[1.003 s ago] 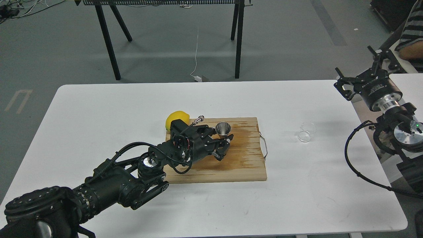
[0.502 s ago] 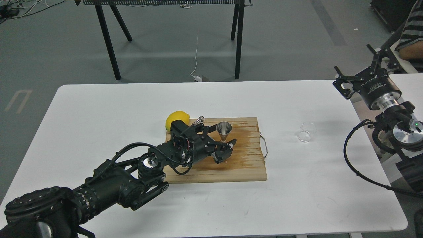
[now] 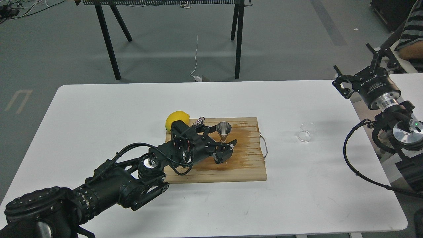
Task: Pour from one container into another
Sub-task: 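Lower the jigger upright onto the board and open the left gripper, then withdraw the left gripper away from the jigger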
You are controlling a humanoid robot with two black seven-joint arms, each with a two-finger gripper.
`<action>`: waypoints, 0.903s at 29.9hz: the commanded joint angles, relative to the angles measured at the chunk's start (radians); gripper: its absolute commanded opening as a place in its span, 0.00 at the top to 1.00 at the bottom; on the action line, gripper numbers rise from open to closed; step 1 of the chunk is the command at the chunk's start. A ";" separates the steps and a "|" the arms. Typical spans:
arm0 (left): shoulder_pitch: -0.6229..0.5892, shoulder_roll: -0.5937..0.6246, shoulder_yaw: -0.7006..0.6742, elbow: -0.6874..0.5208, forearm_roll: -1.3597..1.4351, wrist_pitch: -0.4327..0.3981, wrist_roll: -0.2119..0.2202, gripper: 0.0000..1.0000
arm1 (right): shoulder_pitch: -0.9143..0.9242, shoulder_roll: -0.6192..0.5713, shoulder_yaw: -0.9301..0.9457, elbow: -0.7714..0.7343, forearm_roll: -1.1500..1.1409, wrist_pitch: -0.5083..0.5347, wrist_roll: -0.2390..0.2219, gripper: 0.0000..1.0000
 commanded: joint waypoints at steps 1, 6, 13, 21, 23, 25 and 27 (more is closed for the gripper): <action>0.019 0.003 -0.002 -0.008 0.000 0.022 -0.002 0.15 | -0.001 0.002 -0.001 0.000 0.000 0.000 0.000 0.01; 0.025 0.066 -0.002 -0.009 0.000 0.058 -0.003 0.15 | -0.001 0.000 -0.001 0.000 0.000 0.002 0.000 0.01; 0.047 0.153 -0.002 -0.017 0.000 0.105 -0.017 0.15 | -0.001 0.000 -0.001 0.000 0.000 0.002 0.000 0.01; 0.134 0.325 -0.011 -0.187 0.000 0.114 -0.017 0.15 | -0.001 -0.003 -0.001 0.000 0.000 0.003 0.000 0.01; 0.146 0.380 -0.020 -0.222 0.000 0.118 -0.017 0.15 | -0.001 -0.002 -0.001 0.000 0.000 0.003 0.000 0.01; 0.156 0.443 -0.035 -0.252 0.000 0.130 -0.017 0.15 | -0.001 -0.002 -0.001 0.000 0.000 0.003 0.000 0.01; 0.169 0.495 -0.063 -0.276 0.000 0.150 -0.019 0.15 | -0.001 -0.002 -0.001 -0.002 0.000 0.003 0.000 0.01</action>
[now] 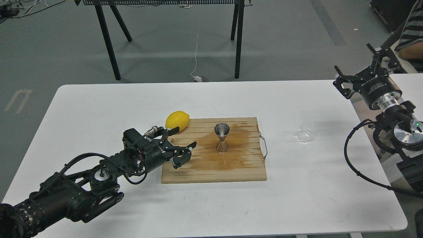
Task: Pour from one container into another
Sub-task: 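Withdraw the left gripper away from the jigger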
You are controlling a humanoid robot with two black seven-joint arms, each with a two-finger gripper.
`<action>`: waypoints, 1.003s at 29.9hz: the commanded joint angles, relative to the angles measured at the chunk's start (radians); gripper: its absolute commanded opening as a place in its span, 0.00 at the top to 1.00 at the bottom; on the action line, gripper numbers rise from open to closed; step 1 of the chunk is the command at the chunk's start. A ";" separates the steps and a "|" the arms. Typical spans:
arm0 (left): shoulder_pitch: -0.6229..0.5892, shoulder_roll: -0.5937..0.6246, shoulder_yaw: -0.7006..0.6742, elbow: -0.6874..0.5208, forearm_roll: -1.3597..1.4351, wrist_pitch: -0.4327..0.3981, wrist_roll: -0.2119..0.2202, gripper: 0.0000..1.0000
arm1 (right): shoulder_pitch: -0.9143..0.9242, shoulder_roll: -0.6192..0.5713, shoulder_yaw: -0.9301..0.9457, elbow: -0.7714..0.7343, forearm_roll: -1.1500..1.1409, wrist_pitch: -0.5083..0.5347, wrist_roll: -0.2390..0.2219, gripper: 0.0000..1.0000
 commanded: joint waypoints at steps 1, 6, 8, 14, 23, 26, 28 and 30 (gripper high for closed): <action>0.036 0.106 -0.051 -0.058 0.000 0.034 -0.001 0.15 | 0.000 0.002 0.000 -0.001 0.000 -0.002 0.000 0.01; 0.119 0.218 -0.194 -0.168 0.000 0.045 -0.007 0.15 | 0.002 0.002 0.000 0.000 0.000 -0.003 0.000 0.01; 0.149 0.244 -0.255 -0.193 -0.052 0.039 -0.007 0.15 | 0.002 0.002 0.002 0.000 0.000 -0.003 0.000 0.01; 0.133 0.289 -0.357 -0.208 -0.634 -0.021 -0.008 0.15 | 0.003 0.002 0.000 0.000 0.000 -0.003 -0.005 0.01; -0.090 0.283 -0.432 -0.020 -1.423 -0.355 -0.011 0.15 | 0.014 0.002 -0.001 0.003 0.000 -0.002 -0.011 0.01; -0.149 0.243 -0.435 0.113 -1.572 -0.502 -0.011 0.14 | 0.009 -0.004 -0.001 0.029 0.000 0.001 -0.012 0.01; -0.200 0.177 -0.437 0.222 -1.632 -0.603 -0.011 0.14 | -0.001 -0.012 -0.003 0.071 0.000 -0.002 -0.012 0.01; -0.249 0.113 -0.440 0.325 -1.680 -0.698 -0.011 0.13 | -0.015 -0.027 -0.001 0.106 0.000 -0.008 -0.012 0.01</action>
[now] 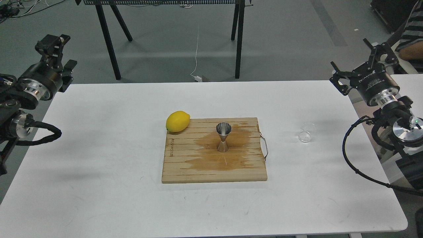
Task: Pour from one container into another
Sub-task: 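Withdraw the left gripper away from the jigger, then move the right gripper toward the small clear glass cup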
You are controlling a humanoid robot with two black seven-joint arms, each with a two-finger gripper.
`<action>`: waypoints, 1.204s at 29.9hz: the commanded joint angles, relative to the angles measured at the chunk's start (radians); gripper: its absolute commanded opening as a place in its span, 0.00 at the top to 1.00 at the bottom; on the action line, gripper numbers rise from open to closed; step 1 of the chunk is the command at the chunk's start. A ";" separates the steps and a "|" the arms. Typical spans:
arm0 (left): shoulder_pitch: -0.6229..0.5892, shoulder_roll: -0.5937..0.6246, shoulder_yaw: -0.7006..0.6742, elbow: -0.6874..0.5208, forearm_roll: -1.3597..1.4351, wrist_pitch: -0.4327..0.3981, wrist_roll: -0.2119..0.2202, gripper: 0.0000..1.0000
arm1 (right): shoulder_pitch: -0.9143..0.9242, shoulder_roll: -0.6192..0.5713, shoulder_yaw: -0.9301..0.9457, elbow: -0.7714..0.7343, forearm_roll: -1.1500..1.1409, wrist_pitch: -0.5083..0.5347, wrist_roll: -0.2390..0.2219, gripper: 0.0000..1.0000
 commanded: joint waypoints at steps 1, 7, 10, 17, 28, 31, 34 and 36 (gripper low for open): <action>-0.084 -0.113 -0.005 0.191 -0.109 -0.184 0.000 0.13 | -0.030 -0.033 0.001 0.067 0.000 -0.009 0.000 0.01; -0.104 -0.177 -0.005 0.259 -0.255 -0.291 -0.004 0.07 | -0.110 -0.129 0.013 0.207 0.008 -0.033 0.000 0.01; -0.108 -0.185 -0.005 0.259 -0.282 -0.292 -0.004 0.03 | -0.183 -0.195 0.027 0.308 0.018 -0.037 0.000 0.01; -0.112 -0.182 -0.005 0.259 -0.288 -0.285 -0.007 0.01 | -0.436 -0.237 0.199 0.417 0.120 -0.024 0.000 0.01; -0.112 -0.174 0.002 0.259 -0.285 -0.279 -0.006 0.01 | -0.694 -0.173 0.260 0.428 0.287 -0.033 0.009 0.01; -0.114 -0.173 0.004 0.258 -0.285 -0.279 -0.006 0.01 | -0.696 -0.090 0.253 0.426 0.293 -0.069 0.009 0.01; -0.114 -0.170 0.002 0.258 -0.285 -0.279 -0.006 0.01 | -0.690 -0.019 0.243 0.432 0.293 -0.159 0.009 0.01; -0.115 -0.168 0.001 0.256 -0.285 -0.279 -0.006 0.01 | -0.680 0.025 0.242 0.432 0.291 -0.204 0.011 0.01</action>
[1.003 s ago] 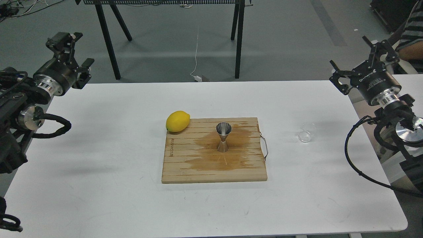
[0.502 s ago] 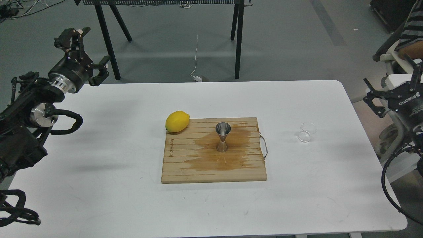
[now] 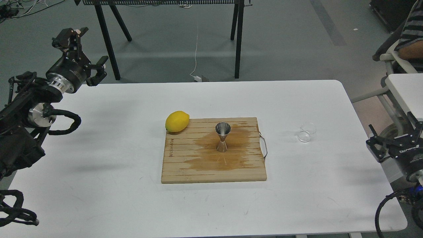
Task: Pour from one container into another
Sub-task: 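Move the right gripper toward the small clear glass cup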
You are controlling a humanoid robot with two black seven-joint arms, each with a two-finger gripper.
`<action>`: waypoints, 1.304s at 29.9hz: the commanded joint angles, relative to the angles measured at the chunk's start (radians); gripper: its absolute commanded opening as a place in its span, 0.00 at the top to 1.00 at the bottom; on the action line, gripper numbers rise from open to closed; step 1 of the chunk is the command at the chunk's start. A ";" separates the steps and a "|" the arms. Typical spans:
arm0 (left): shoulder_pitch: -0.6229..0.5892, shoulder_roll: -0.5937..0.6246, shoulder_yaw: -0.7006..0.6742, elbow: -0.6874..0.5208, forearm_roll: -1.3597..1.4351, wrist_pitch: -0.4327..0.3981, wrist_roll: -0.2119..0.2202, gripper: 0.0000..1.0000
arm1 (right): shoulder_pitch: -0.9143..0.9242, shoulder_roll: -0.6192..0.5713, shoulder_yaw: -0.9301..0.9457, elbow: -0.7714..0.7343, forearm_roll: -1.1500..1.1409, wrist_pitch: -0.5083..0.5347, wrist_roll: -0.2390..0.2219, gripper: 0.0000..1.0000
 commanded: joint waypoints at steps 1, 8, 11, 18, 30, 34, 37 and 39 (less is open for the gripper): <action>-0.001 0.002 -0.002 -0.002 0.000 0.000 0.000 0.01 | 0.017 0.085 -0.005 0.003 -0.001 -0.093 0.001 0.01; -0.001 0.013 -0.004 -0.003 0.000 0.000 0.000 0.01 | 0.077 0.188 -0.010 0.017 -0.010 -0.270 0.004 0.01; -0.001 0.013 -0.004 -0.003 0.000 0.000 0.000 0.01 | 0.109 0.228 -0.014 0.014 -0.013 -0.314 0.004 0.01; -0.003 0.013 -0.005 -0.006 0.000 0.001 0.000 0.01 | 0.166 0.271 -0.059 -0.006 -0.013 -0.376 0.007 0.01; -0.004 0.016 -0.005 -0.006 0.000 0.001 -0.001 0.01 | 0.263 0.329 -0.114 -0.185 -0.013 -0.368 0.038 0.01; -0.007 0.024 -0.005 -0.006 0.000 0.001 0.000 0.01 | 0.292 0.351 -0.115 -0.239 -0.013 -0.351 0.038 0.01; -0.007 0.028 -0.007 -0.006 0.000 0.000 -0.001 0.01 | 0.320 0.367 -0.119 -0.288 -0.013 -0.336 0.038 0.01; -0.007 0.030 -0.005 -0.008 0.000 0.000 -0.001 0.01 | 0.330 0.372 -0.119 -0.305 -0.013 -0.328 0.038 0.01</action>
